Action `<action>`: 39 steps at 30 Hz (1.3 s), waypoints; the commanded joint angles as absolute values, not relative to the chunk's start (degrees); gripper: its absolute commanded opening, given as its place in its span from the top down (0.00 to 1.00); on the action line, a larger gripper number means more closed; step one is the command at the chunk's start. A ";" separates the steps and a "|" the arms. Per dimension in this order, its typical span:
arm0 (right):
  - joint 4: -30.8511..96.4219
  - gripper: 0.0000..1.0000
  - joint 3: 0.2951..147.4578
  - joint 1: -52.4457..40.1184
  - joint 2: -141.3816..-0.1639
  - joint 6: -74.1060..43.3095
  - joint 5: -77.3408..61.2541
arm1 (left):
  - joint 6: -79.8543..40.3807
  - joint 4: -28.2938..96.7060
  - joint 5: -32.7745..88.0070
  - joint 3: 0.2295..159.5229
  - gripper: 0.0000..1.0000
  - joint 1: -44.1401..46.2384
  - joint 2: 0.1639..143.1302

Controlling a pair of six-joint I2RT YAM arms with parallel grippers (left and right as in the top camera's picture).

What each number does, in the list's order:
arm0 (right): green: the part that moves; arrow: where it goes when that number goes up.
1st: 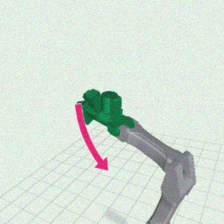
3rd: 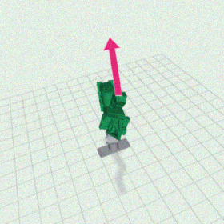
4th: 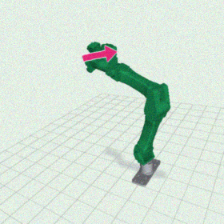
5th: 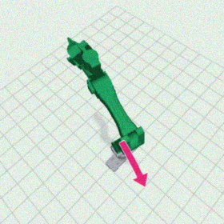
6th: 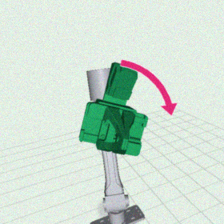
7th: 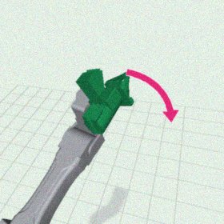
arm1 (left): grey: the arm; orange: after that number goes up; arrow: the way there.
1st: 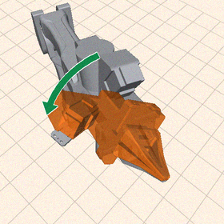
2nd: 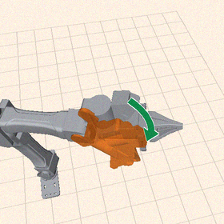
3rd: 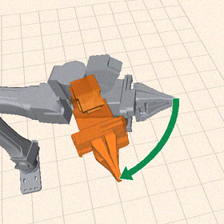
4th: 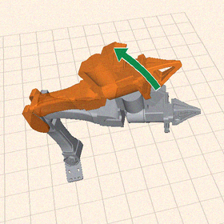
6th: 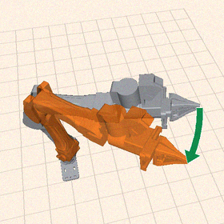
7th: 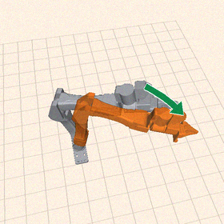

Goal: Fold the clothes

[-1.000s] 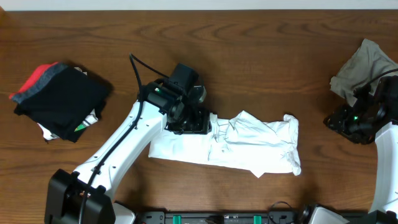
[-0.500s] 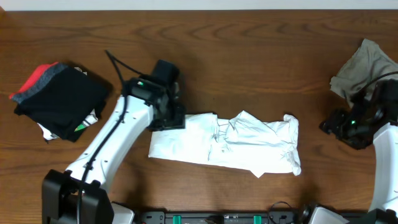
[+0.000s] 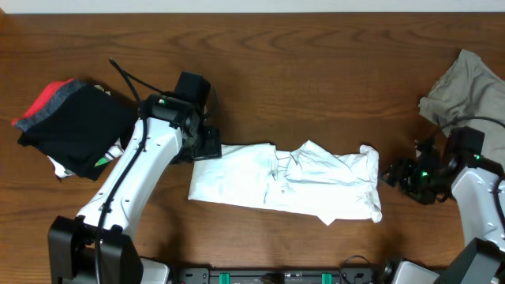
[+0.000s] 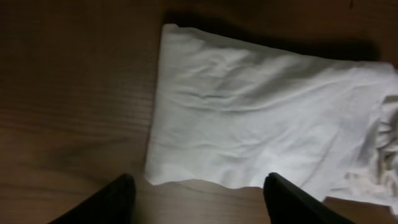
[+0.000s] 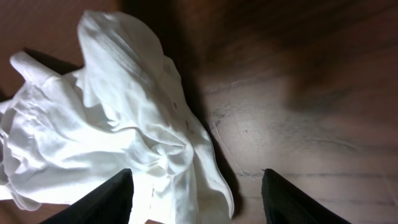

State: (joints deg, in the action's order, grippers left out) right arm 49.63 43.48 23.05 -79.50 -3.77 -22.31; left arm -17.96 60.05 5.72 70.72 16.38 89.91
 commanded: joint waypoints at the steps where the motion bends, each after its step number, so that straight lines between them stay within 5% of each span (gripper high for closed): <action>1: 47.97 0.35 41.10 22.50 -79.53 -2.90 -24.03 | -17.65 60.45 2.02 71.48 0.26 16.12 90.48; 9: 42.48 0.26 37.56 17.89 -79.53 -3.11 -24.03 | -17.65 60.45 1.87 71.48 0.11 15.31 90.48; 26: 33.54 0.14 36.62 9.19 -88.18 -9.32 -24.08 | -17.41 60.60 1.87 71.48 0.09 14.46 90.48; 35: 31.07 0.43 36.62 5.80 -94.85 -9.82 -24.62 | -17.41 60.88 1.87 71.48 0.08 14.46 90.48; 39: 30.94 0.66 36.62 5.80 -94.83 -9.82 -24.60 | -17.41 61.23 1.87 71.48 0.09 14.46 90.48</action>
